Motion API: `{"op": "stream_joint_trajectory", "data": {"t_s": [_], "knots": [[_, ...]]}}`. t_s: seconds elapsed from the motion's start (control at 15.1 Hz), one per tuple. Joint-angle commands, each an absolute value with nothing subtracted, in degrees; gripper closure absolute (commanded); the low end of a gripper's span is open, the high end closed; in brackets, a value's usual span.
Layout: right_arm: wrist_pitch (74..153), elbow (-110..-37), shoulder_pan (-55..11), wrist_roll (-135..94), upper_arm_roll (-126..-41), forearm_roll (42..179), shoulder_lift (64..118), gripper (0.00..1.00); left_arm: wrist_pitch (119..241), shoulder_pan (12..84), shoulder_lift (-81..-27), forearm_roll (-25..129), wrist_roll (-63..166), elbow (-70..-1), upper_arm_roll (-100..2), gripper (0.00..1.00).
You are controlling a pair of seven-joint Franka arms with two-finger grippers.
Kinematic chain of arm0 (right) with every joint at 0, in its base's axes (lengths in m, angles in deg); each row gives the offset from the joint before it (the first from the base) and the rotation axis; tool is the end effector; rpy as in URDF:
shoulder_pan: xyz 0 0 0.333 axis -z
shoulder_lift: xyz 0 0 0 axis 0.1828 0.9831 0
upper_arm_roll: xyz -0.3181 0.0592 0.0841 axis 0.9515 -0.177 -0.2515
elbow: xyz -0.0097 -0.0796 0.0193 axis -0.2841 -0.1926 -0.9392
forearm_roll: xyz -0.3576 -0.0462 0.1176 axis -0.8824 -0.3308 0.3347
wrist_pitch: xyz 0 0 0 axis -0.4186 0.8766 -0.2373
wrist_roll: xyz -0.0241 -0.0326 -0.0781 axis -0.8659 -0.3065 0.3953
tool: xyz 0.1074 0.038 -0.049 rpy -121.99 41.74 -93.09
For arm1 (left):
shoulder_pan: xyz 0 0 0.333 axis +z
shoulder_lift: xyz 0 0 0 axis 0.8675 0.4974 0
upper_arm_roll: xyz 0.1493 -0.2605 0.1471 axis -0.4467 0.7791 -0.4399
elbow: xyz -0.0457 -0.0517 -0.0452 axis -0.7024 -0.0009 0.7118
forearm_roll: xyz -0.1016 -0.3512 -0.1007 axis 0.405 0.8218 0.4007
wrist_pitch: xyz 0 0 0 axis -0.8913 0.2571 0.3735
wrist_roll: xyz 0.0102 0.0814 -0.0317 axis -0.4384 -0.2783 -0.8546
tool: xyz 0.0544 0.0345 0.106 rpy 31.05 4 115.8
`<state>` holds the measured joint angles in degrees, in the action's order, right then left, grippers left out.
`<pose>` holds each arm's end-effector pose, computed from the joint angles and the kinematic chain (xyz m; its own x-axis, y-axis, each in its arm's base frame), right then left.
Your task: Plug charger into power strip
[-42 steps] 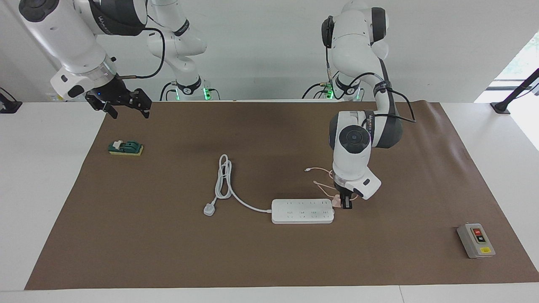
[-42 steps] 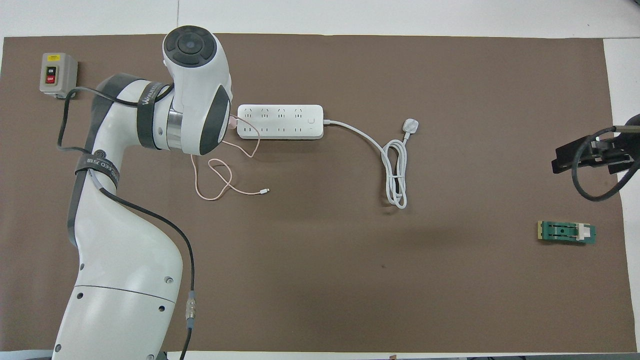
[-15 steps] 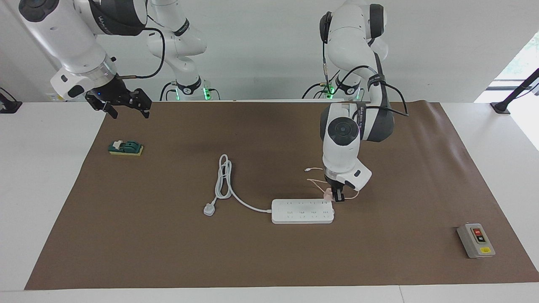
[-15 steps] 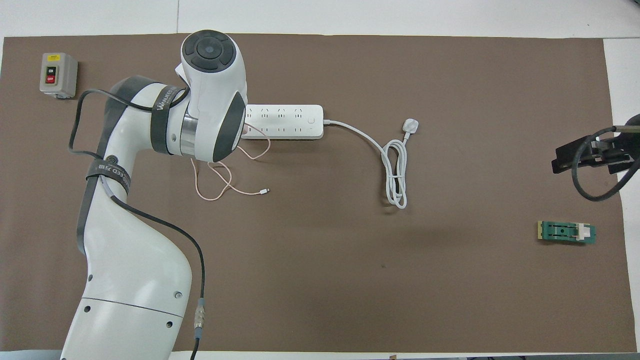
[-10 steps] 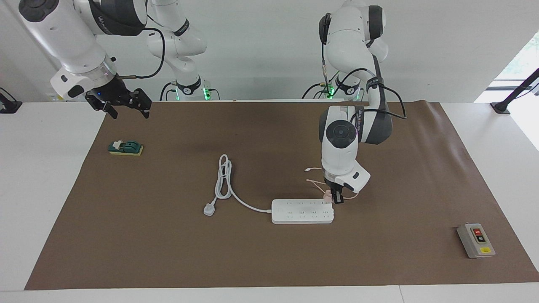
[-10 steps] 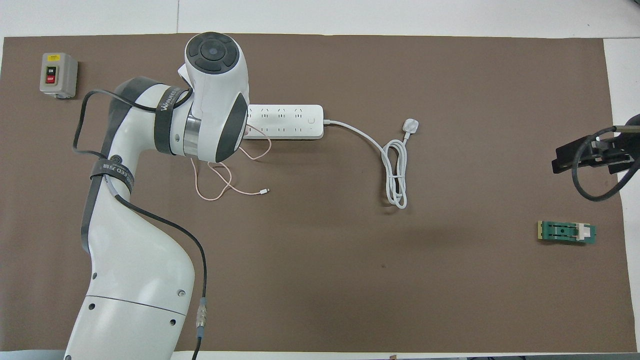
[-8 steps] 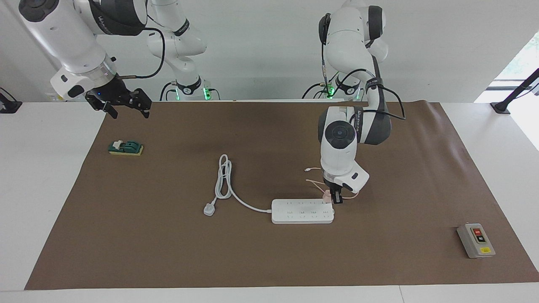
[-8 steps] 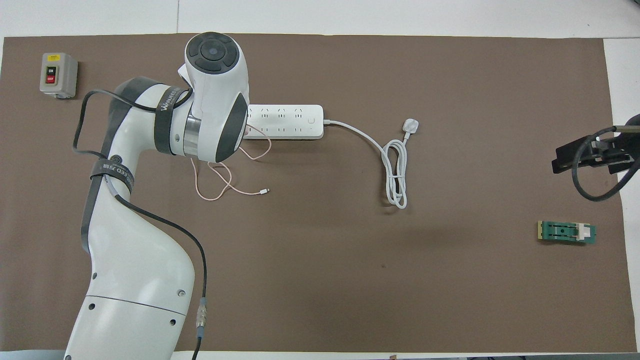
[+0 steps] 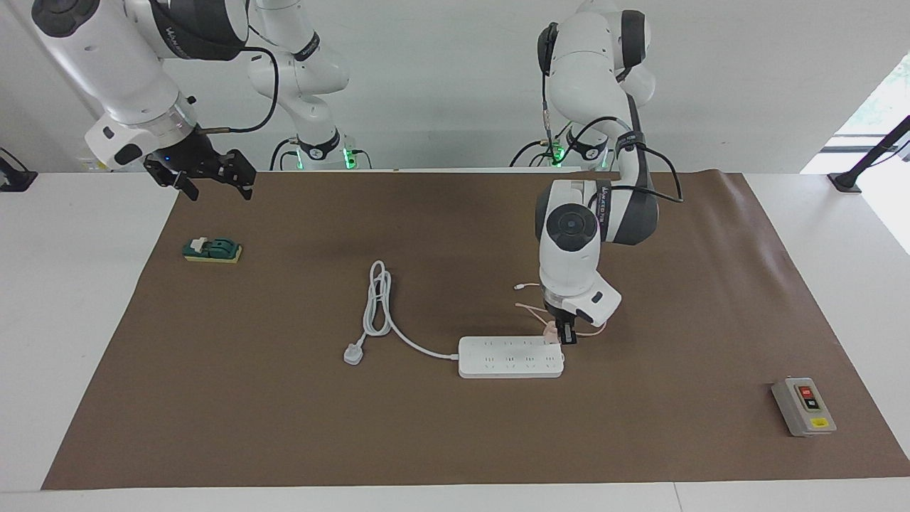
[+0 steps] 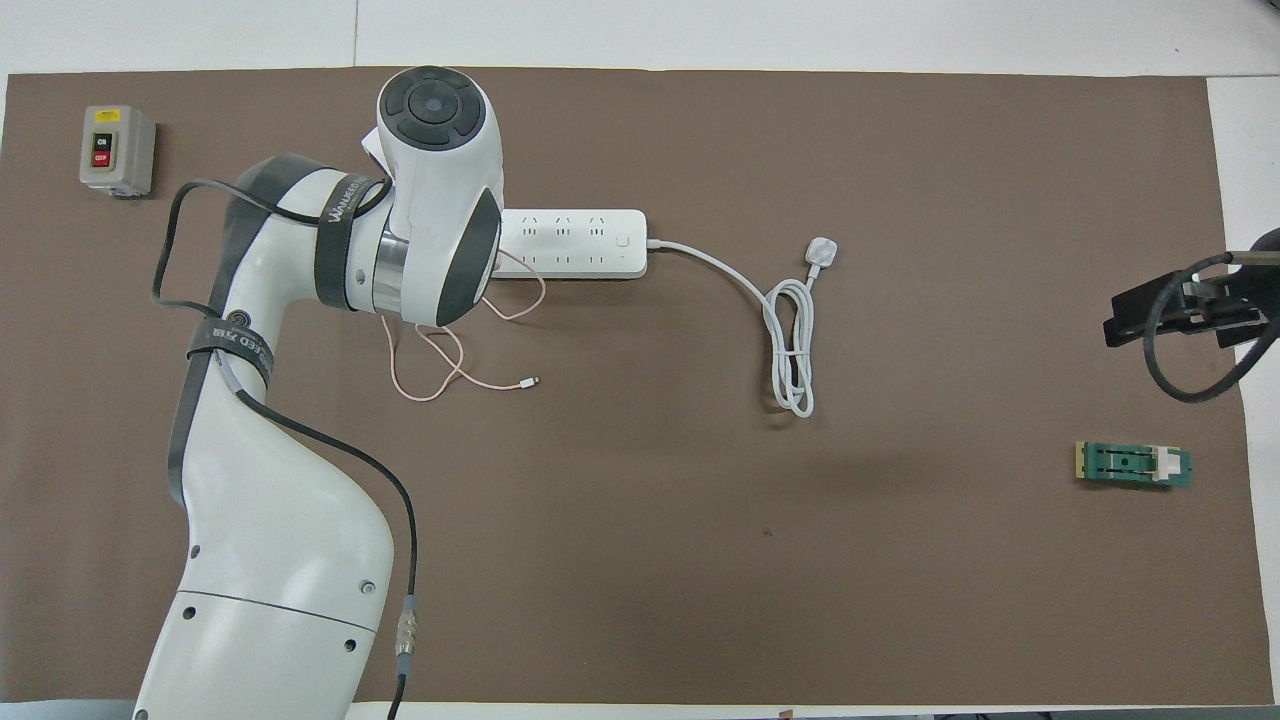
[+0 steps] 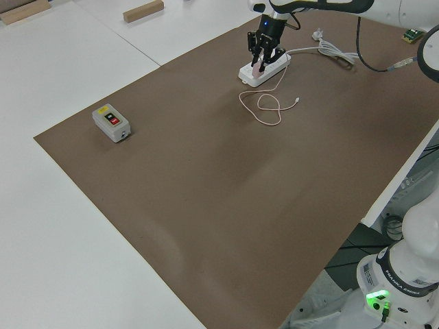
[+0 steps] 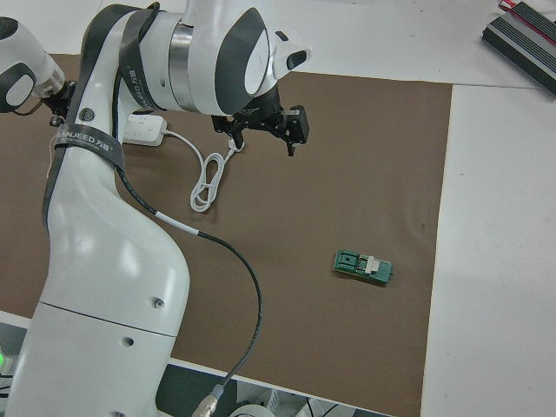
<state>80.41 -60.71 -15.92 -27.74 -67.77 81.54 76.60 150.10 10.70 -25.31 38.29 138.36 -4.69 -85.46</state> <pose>0.5321 -0.0225 0.6008 0.9905 -0.0331 -0.1334 -0.0367 -0.9990 -0.0251 0.6434 -0.3005 0.3667 0.1029 0.9807 0.1664 0.9946 -0.1034 -0.0060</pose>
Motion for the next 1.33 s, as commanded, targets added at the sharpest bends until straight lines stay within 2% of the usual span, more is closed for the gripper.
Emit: {"op": "stream_joint_trajectory", "data": {"t_s": [0.0,1.26], "knots": [[79.7,-60.8,-15.5,-27.4,-68.0,81.8,76.3,0.00,150.7,10.2,-24.2,37.4,138.3,-3.5,-86.1,1.00],[79.6,-60.8,-15.5,-27.4,-68.0,81.8,76.3,0.00,150.2,9.7,-22.8,37.3,136.4,-2.7,-85.6,1.00]]}}
